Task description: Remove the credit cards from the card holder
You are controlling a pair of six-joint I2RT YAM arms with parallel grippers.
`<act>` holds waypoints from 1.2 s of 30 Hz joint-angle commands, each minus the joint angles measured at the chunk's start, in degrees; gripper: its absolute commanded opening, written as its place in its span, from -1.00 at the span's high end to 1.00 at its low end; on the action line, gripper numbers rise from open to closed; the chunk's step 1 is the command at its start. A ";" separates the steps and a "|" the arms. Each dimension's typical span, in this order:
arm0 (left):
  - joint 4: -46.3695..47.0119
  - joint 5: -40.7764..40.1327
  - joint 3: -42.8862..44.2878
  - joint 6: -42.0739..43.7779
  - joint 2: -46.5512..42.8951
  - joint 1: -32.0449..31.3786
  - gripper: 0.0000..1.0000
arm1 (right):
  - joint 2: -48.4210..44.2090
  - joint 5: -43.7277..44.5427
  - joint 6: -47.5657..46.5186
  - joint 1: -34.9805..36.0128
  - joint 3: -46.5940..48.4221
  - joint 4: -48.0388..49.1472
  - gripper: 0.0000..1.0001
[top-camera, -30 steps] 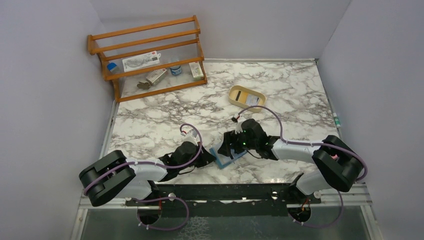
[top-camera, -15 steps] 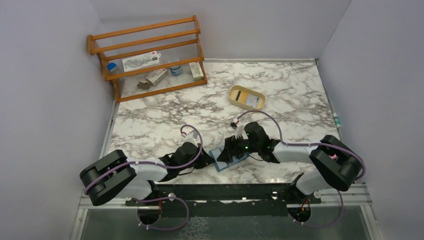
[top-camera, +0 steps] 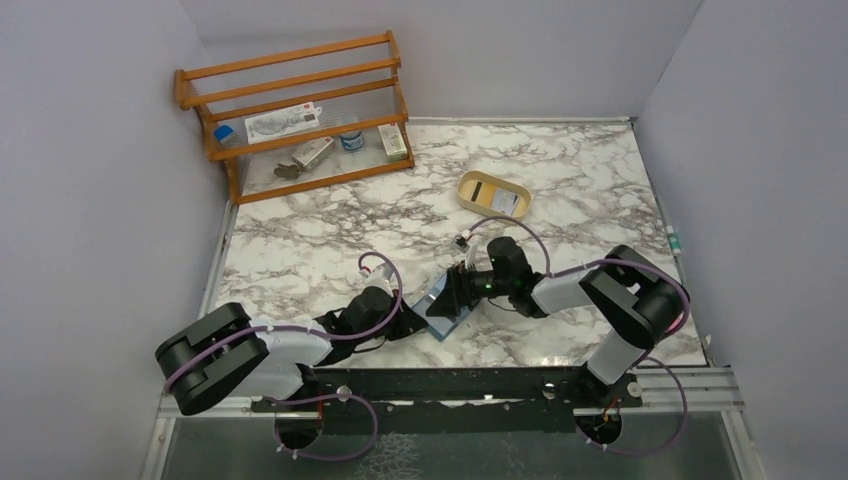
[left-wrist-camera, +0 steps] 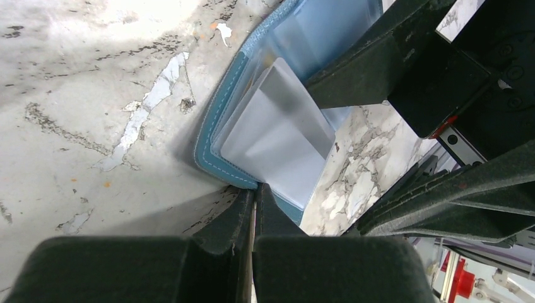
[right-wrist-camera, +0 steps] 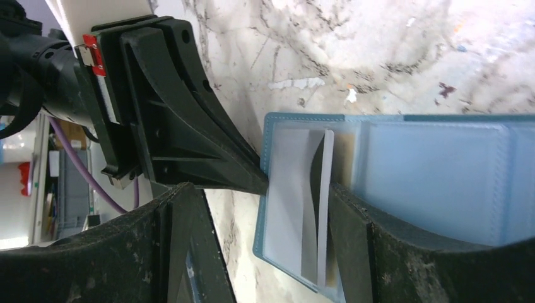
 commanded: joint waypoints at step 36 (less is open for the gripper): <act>-5.61 -4.58 1.96 3.30 -4.68 0.91 1.00 | -3.08 -5.87 -8.44 11.08 6.98 -27.83 -0.56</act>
